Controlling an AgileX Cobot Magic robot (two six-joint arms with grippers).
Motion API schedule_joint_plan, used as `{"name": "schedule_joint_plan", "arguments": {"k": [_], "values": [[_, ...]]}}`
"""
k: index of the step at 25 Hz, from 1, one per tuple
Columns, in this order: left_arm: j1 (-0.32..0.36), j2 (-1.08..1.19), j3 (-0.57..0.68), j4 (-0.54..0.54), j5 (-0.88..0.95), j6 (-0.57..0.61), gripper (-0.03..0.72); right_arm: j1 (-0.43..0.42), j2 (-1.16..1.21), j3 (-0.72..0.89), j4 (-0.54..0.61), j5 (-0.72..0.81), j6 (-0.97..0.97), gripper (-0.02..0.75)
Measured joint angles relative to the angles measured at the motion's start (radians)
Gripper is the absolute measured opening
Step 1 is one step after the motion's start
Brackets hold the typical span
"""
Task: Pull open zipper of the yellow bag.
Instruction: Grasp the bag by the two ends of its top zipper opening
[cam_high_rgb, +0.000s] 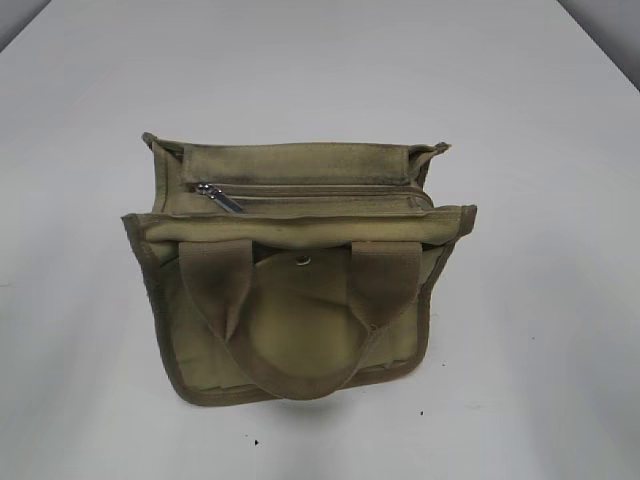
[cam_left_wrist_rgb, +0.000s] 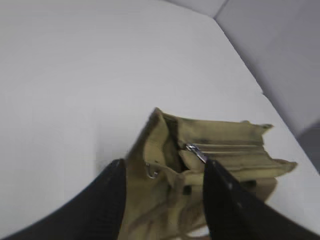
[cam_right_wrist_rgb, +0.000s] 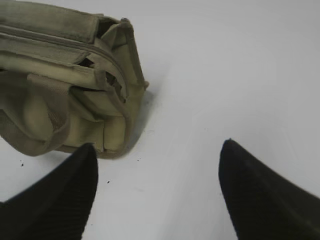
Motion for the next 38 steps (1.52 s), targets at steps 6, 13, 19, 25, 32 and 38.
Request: {"name": "schedule_joint_plan", "arguments": {"k": [6,13,19,25,32,38], "values": [[0.0,0.424,-0.145,-0.145,0.183,0.051,0.39,0.115,0.364,-0.191,0.006,-0.008,-0.081,0.582],[-0.051,0.705,-0.237,-0.203,0.221,0.056,0.39,0.258,0.645,-0.408,-0.002,-0.008,-0.108,0.582],[-0.182,0.824,-0.297,-0.207,0.148,0.058,0.39,0.364,0.846,-0.553,-0.004,-0.009,-0.129,0.582],[-0.239,0.926,-0.362,-0.21,0.094,0.059,0.39,0.445,0.966,-0.655,-0.009,-0.014,-0.16,0.582],[-0.242,0.998,-0.376,-0.223,0.037,0.059,0.345,0.497,1.034,-0.715,-0.01,-0.039,-0.192,0.58],[-0.26,0.999,-0.412,-0.227,0.053,0.08,0.036,0.55,1.119,-0.782,-0.01,-0.05,-0.245,0.489]]}}
